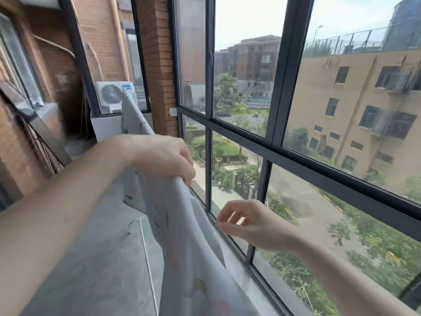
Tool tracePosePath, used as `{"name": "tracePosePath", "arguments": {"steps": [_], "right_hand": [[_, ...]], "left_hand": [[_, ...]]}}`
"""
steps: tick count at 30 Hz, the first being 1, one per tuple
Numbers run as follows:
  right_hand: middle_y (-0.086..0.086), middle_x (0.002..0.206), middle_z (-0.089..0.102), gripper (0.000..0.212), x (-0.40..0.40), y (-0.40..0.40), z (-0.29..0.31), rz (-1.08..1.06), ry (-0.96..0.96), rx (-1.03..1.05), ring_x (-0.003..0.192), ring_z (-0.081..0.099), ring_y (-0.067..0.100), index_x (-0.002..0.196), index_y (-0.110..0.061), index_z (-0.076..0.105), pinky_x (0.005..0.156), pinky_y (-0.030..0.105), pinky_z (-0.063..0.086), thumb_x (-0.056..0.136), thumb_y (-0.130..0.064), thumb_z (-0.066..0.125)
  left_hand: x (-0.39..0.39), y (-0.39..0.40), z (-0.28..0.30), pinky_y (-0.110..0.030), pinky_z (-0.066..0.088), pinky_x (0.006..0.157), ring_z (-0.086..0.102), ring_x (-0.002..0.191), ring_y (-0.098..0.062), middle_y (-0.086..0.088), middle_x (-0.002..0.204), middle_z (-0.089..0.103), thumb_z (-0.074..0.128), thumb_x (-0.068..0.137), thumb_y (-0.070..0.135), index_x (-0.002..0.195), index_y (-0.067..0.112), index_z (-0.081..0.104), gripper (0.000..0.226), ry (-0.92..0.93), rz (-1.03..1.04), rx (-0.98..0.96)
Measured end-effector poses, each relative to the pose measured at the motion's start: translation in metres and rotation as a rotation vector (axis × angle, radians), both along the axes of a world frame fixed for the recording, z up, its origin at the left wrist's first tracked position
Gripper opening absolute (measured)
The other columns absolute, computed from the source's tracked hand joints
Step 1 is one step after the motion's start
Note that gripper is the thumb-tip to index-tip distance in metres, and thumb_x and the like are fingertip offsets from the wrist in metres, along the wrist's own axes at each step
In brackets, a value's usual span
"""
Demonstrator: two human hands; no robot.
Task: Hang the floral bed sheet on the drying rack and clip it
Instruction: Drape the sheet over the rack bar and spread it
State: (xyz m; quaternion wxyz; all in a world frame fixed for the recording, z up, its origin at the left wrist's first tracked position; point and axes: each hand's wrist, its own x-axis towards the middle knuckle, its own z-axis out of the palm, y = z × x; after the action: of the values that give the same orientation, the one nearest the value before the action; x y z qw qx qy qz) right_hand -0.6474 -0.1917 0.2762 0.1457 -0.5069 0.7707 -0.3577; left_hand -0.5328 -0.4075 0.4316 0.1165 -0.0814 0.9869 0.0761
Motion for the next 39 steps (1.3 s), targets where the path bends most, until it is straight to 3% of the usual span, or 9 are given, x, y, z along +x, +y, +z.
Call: {"name": "tracePosePath", "arguments": {"steps": [4, 8, 13, 18, 22, 25, 29, 31, 39], "right_hand": [[-0.018, 0.104, 0.072, 0.012, 0.003, -0.007, -0.005, 0.014, -0.038, -0.028, 0.093, 0.068, 0.007, 0.106, -0.035, 0.071, 0.083, 0.034, 0.06, 0.097, -0.041, 0.068], [-0.017, 0.104, 0.072, 0.011, 0.003, -0.001, -0.017, 0.056, -0.068, -0.019, 0.091, 0.067, 0.007, 0.108, -0.035, 0.072, 0.077, 0.024, 0.057, 0.097, -0.036, 0.067], [-0.021, 0.107, 0.071, 0.015, -0.009, 0.012, -0.025, 0.096, -0.065, 0.048, 0.093, 0.068, 0.003, 0.112, -0.034, 0.072, 0.078, 0.021, 0.057, 0.098, -0.039, 0.068], [-0.02, 0.108, 0.071, 0.017, -0.041, 0.012, -0.032, 0.141, -0.012, 0.092, 0.091, 0.069, 0.002, 0.112, -0.037, 0.072, 0.084, 0.03, 0.06, 0.097, -0.043, 0.067], [-0.023, 0.108, 0.071, 0.018, -0.075, 0.031, -0.052, 0.191, 0.012, 0.134, 0.091, 0.068, 0.0, 0.114, -0.037, 0.071, 0.086, 0.029, 0.06, 0.097, -0.043, 0.067], [-0.024, 0.105, 0.07, 0.017, -0.101, 0.053, -0.073, 0.214, 0.002, 0.144, 0.088, 0.067, -0.002, 0.113, -0.036, 0.072, 0.08, 0.022, 0.058, 0.097, -0.042, 0.067], [-0.023, 0.104, 0.07, 0.019, -0.129, 0.068, -0.103, 0.222, -0.053, 0.138, 0.084, 0.068, -0.001, 0.114, -0.032, 0.071, 0.075, 0.018, 0.056, 0.097, -0.037, 0.068], [-0.02, 0.104, 0.071, 0.02, -0.133, 0.069, -0.118, 0.229, -0.088, 0.145, 0.082, 0.068, 0.0, 0.116, -0.031, 0.07, 0.075, 0.022, 0.058, 0.096, -0.035, 0.069], [-0.015, 0.112, 0.068, 0.036, -0.126, 0.046, -0.184, 0.285, -0.167, 0.222, 0.081, 0.069, 0.004, 0.126, -0.033, 0.064, 0.067, 0.021, 0.053, 0.092, -0.036, 0.074]], "left_hand": [[-0.002, 0.008, 0.001, -0.052, 0.06, 0.085, 0.07, 0.093, -0.026, -0.001, 0.088, 0.074, 0.06, 0.058, 0.055, 0.081, 0.027, 0.075, 0.039, -0.052, 0.033, -0.072], [-0.003, 0.024, 0.007, -0.042, 0.064, 0.074, 0.072, 0.083, -0.021, 0.003, 0.082, 0.074, 0.059, 0.064, 0.049, 0.081, 0.028, 0.075, 0.032, -0.018, 0.077, -0.19], [0.011, 0.075, -0.004, -0.029, 0.053, 0.066, 0.066, 0.08, -0.018, 0.006, 0.085, 0.069, 0.062, 0.078, 0.036, 0.086, 0.027, 0.073, 0.016, 0.137, 0.037, -0.566], [0.015, 0.126, -0.049, -0.034, 0.046, 0.075, 0.048, 0.074, -0.024, 0.0, 0.075, 0.046, 0.06, 0.084, 0.034, 0.071, 0.023, 0.043, 0.024, 0.083, 0.051, -0.765], [0.002, 0.161, -0.09, -0.032, 0.039, 0.074, 0.042, 0.077, -0.024, 0.005, 0.071, 0.034, 0.059, 0.088, 0.038, 0.068, 0.023, 0.032, 0.037, 0.014, 0.198, -0.699], [-0.008, 0.184, -0.128, -0.032, 0.041, 0.073, 0.051, 0.083, -0.024, 0.007, 0.075, 0.043, 0.058, 0.089, 0.033, 0.068, 0.029, 0.027, 0.037, -0.035, 0.293, -0.637], [-0.02, 0.204, -0.185, -0.033, 0.037, 0.074, 0.064, 0.105, -0.022, 0.005, 0.11, 0.065, 0.057, 0.09, 0.029, 0.094, 0.032, 0.05, 0.009, -0.138, 0.367, -0.528], [-0.024, 0.211, -0.212, -0.033, 0.031, 0.075, 0.063, 0.109, -0.021, 0.005, 0.117, 0.065, 0.057, 0.09, 0.026, 0.109, 0.033, 0.057, 0.021, -0.185, 0.436, -0.459], [-0.026, 0.233, -0.3, -0.037, 0.032, 0.079, 0.059, 0.116, -0.024, 0.003, 0.121, 0.062, 0.064, 0.088, 0.023, 0.12, 0.027, 0.054, 0.034, -0.228, 0.545, -0.342]]}}
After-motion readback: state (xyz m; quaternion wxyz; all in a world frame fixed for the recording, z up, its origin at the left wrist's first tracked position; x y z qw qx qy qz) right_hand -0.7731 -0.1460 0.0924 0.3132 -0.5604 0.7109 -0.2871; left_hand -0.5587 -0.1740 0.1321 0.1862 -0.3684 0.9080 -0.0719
